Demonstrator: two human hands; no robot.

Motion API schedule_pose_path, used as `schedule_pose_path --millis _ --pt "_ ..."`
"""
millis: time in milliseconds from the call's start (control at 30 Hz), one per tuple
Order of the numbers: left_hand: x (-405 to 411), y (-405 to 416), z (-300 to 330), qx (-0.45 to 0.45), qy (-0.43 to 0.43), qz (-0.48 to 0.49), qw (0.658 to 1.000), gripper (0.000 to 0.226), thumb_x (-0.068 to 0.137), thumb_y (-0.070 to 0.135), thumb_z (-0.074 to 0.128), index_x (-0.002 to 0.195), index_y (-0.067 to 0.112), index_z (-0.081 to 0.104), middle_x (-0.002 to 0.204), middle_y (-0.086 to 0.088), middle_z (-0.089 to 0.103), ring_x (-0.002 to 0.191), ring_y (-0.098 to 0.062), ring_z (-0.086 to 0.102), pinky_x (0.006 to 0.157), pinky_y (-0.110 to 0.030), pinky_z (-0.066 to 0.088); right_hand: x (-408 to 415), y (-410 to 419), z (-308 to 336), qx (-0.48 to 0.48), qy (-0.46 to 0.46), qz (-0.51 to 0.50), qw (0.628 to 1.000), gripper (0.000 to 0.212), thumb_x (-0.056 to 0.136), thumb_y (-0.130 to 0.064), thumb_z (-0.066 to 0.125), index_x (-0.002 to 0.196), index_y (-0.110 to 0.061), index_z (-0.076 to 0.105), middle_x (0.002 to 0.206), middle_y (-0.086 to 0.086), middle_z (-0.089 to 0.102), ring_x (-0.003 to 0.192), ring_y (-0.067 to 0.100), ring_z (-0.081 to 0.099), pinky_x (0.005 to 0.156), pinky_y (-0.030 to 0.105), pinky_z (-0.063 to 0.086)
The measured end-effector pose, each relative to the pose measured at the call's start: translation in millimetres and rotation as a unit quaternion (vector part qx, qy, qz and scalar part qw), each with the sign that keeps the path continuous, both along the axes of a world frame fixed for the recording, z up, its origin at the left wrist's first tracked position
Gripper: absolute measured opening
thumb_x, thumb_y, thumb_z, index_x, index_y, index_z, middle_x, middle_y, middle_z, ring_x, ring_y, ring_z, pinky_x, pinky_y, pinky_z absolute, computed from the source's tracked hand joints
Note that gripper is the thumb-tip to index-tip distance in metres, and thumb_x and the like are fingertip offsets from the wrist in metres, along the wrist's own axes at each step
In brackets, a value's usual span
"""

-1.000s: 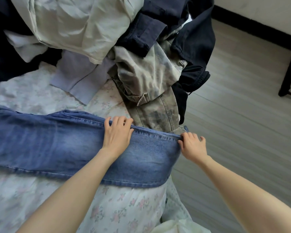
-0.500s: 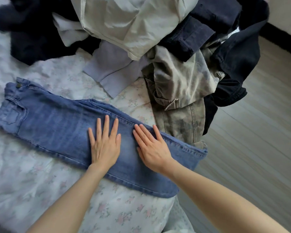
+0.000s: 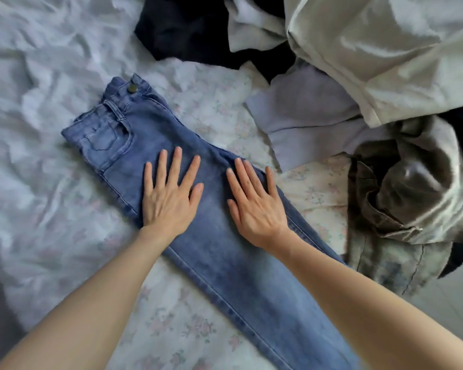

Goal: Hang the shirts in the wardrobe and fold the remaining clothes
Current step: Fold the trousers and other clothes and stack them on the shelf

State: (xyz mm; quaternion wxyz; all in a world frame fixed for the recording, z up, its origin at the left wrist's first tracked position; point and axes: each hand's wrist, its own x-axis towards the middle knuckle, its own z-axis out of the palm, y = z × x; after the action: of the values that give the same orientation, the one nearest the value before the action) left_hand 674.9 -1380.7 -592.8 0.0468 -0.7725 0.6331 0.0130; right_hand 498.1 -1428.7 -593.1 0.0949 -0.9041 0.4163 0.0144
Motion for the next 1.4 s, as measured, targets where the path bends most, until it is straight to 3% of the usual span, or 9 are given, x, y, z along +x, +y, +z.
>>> schedule_pose_path --millis 167,300,533,667,800,1033,1133,1267,1400 --pt "67.6 -14.8 -2.0 -0.017 0.01 0.065 0.998 0.06 0.092 0.044 0.022 0.145 0.02 0.03 0.153 -0.011 0.026 0.141 -0.035 0.022 0.111 -0.059 0.01 77.9 -30.4 2.1 -0.01 0.029 0.04 0.999 0.057 0.094 -0.039 0.018 0.145 -0.014 0.028 0.153 0.007 0.025 0.141 0.022 0.025 0.112 0.052 0.006" --pt "111.8 -23.7 -6.4 -0.024 0.003 0.101 0.995 0.063 0.091 0.048 0.023 0.146 0.018 0.027 0.154 -0.01 0.024 0.142 -0.034 0.018 0.111 -0.058 0.006 123.4 -48.8 -4.7 -0.013 0.047 0.051 0.998 0.061 0.093 -0.045 0.006 0.149 -0.02 0.005 0.154 0.003 -0.012 0.145 0.023 0.0 0.11 0.049 -0.018" --pt "179.5 -45.3 -11.1 0.074 0.033 0.19 0.978 0.093 0.077 0.076 0.011 0.149 0.02 -0.009 0.157 -0.007 -0.011 0.143 -0.027 -0.017 0.105 -0.062 -0.016 200.6 -80.0 -6.0 -0.01 0.123 0.076 0.989 0.062 0.094 -0.051 0.003 0.142 -0.02 -0.02 0.155 -0.004 -0.021 0.141 0.022 -0.024 0.102 0.051 -0.03" --pt "196.9 -59.2 -3.4 0.107 0.065 0.196 0.973 0.116 0.067 0.089 0.026 0.147 0.016 -0.015 0.157 -0.008 -0.011 0.144 -0.025 -0.012 0.104 -0.066 -0.013 218.5 -91.1 -8.8 0.05 0.176 0.094 0.979 0.061 0.095 -0.052 0.002 0.139 -0.021 -0.026 0.153 -0.005 -0.027 0.138 0.025 -0.031 0.107 0.051 -0.021" --pt "205.4 -69.6 12.4 0.117 0.074 0.208 0.968 0.127 0.058 0.089 0.045 0.148 0.011 0.001 0.152 -0.014 0.019 0.141 -0.028 0.015 0.105 -0.066 -0.007 216.3 -100.3 -0.6 0.082 0.182 0.123 0.972 0.066 0.095 -0.055 0.006 0.146 -0.022 -0.018 0.153 -0.006 -0.025 0.14 0.025 -0.027 0.111 0.052 -0.015" --pt "202.2 -78.2 52.3 0.065 0.224 0.226 0.946 0.065 0.074 0.04 0.075 0.121 0.003 0.049 0.124 -0.011 0.042 0.114 -0.025 0.04 0.097 -0.035 0.036 212.0 -116.6 46.5 0.096 0.02 0.108 0.989 0.061 0.093 -0.022 0.038 0.148 -0.023 0.011 0.153 -0.006 0.015 0.141 0.016 0.013 0.115 0.049 0.001" --pt "190.0 -73.9 67.0 0.037 0.224 0.21 0.951 0.047 0.084 0.02 0.067 0.126 0.008 0.049 0.119 -0.006 0.046 0.113 -0.019 0.041 0.102 -0.031 0.032 211.4 -128.4 71.7 0.084 0.006 0.115 0.99 0.077 0.087 -0.007 0.044 0.149 -0.025 0.002 0.155 -0.007 0.006 0.141 0.017 0.011 0.116 0.044 0.002" --pt "157.5 -54.2 98.0 -0.035 0.152 0.179 0.971 0.03 0.091 0.022 0.058 0.117 0.011 0.05 0.084 0.005 0.055 0.081 -0.013 0.05 0.078 -0.022 0.036 206.3 -138.3 100.3 0.028 0.048 0.185 0.981 0.085 0.09 -0.012 0.046 0.147 -0.026 -0.015 0.157 -0.007 -0.012 0.144 0.015 -0.007 0.115 0.047 -0.004" --pt "116.8 -24.6 117.7 -0.159 0.071 0.12 0.977 0.032 0.068 0.025 0.08 0.092 0.013 0.063 0.077 -0.002 0.066 0.075 -0.022 0.061 0.071 -0.035 0.043 194.6 -132.7 126.0 -0.083 0.078 0.322 0.94 0.094 0.089 -0.025 0.051 0.136 -0.028 -0.031 0.154 -0.007 -0.021 0.144 0.019 -0.014 0.113 0.052 -0.009"
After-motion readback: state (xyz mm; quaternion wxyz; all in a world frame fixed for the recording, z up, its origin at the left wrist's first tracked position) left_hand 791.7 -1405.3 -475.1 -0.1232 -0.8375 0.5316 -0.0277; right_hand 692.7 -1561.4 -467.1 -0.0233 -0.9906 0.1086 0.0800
